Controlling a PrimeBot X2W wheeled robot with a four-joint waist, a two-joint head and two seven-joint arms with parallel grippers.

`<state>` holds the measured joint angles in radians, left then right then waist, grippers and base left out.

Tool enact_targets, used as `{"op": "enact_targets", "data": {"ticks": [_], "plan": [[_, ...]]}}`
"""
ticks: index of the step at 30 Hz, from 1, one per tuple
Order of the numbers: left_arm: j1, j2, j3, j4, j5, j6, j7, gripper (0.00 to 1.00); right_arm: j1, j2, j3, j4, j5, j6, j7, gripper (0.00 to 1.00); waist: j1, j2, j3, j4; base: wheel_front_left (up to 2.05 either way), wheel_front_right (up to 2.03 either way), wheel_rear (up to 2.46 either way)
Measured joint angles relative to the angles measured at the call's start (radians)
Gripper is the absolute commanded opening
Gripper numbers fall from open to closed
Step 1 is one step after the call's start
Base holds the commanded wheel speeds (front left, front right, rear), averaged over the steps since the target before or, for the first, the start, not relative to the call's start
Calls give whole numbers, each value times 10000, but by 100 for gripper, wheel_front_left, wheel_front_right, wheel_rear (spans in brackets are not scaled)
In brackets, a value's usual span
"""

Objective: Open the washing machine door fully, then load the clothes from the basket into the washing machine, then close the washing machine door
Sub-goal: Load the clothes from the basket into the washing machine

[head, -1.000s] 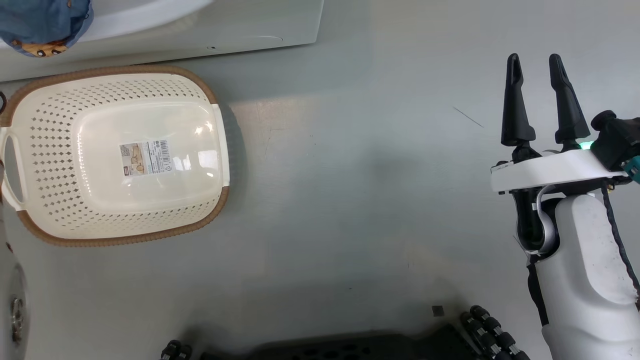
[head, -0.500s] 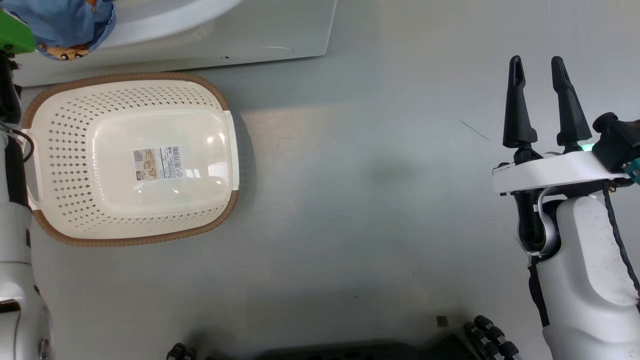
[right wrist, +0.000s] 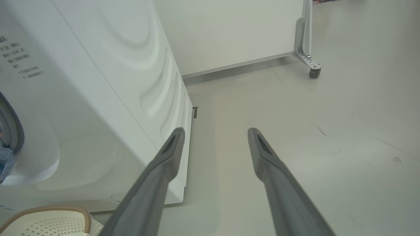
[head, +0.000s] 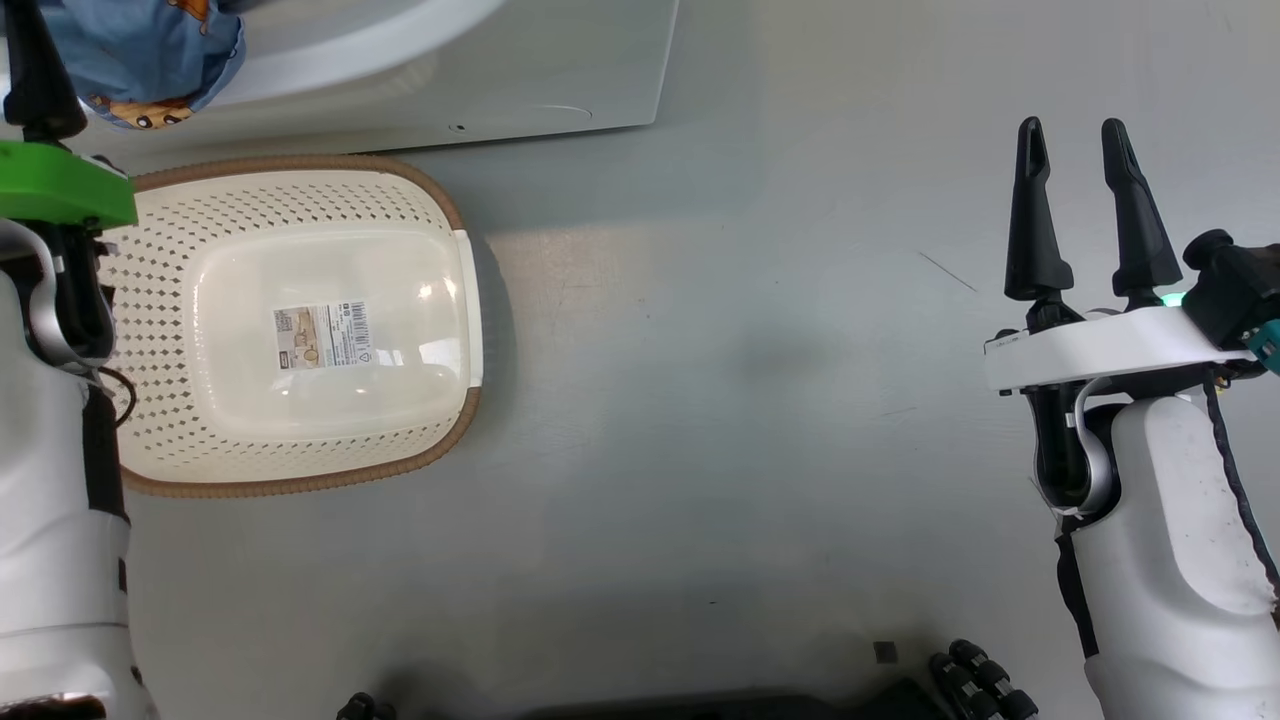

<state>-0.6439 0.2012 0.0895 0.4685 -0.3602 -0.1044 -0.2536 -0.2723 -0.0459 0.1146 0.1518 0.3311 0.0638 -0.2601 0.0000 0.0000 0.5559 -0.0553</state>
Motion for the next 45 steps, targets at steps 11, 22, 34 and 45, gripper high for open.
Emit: {"op": "enact_targets", "data": {"ticks": [11,22,34,45], "plan": [[1578,-263,313,-984,284,10,0,100,126,2,42,13,-13,59,0,100,0,0,-73,-15,0,0,0],[2796,-604,309,-1634,798,86,0,100,151,2,12,59,-77,73,2,100,0,0,-103,27,0,0,0],[3801,-771,293,-2220,1340,96,0,100,151,2,-8,86,-77,142,0,100,0,0,-174,47,0,0,0],[4188,-899,290,-2541,1578,127,0,100,154,2,-27,125,-77,148,0,100,0,0,-221,70,0,0,0]]}}
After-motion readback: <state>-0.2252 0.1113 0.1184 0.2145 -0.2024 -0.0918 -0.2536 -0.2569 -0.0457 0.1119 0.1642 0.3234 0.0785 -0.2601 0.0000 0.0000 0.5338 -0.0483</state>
